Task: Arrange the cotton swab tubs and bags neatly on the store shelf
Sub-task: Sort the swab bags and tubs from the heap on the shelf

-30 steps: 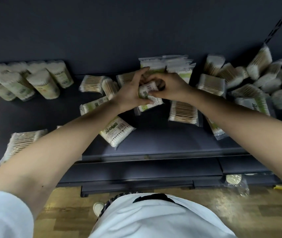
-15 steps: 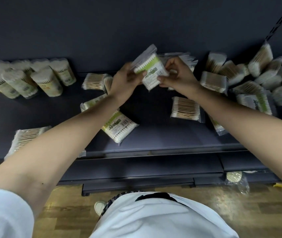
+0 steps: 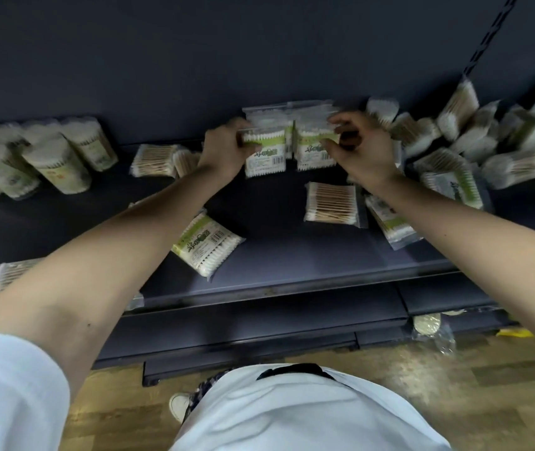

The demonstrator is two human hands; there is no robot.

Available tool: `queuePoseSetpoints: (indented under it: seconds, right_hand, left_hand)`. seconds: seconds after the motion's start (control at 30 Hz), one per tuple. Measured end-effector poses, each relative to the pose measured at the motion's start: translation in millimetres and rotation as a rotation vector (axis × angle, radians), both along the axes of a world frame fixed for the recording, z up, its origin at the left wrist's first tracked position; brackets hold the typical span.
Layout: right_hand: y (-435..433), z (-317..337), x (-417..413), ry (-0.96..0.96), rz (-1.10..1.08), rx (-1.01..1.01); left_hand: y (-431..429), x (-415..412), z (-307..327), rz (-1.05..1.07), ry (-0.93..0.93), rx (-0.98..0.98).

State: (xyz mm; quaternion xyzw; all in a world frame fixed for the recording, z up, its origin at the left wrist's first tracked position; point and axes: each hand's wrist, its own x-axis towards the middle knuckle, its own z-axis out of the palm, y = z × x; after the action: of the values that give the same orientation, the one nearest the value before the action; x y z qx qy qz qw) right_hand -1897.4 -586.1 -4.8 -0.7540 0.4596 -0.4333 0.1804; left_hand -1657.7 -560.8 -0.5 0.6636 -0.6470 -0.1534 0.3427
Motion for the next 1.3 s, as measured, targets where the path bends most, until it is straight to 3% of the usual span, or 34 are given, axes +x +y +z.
queuePoseSetpoints:
  seconds: [0.1, 0.23, 0.57, 0.8, 1.03, 1.2, 1.3]
  right_hand:
    - [-5.4, -11.6, -7.6, 0.222, -0.027, -0.11]
    - [-7.4, -21.5, -5.1, 0.428, -0.009, -0.053]
    - [-7.6, -20.5, 16.1, 0.449, -0.144, -0.031]
    - [-4.3, -17.6, 24.2, 0.355, -0.133, -0.008]
    - [-3.6, -17.7, 30.3, 0.377, -0.161, 0.045]
    - [4.6, -16.6, 37.6, 0.408, -0.242, -0.176]
    - [9.4, -10.7, 57.1, 0.387, -0.171, -0.355]
  left_hand:
    - [-5.1, -8.0, -2.0, 0.028, -0.024, -0.02]
    - [-8.4, -15.9, -4.5, 0.02, -0.05, -0.043]
    - [-7.9, -23.0, -14.3, 0.037, -0.054, -0.114]
    - [-8.9, -23.4, -22.8, 0.038, -0.055, -0.173]
    - [-6.8, -30.7, -26.6, 0.049, 0.007, -0.168]
    - [-1.5, -23.3, -16.2, 0.04, 0.041, -0.208]
    - [7.0, -9.1, -6.4, 0.023, 0.039, -0.272]
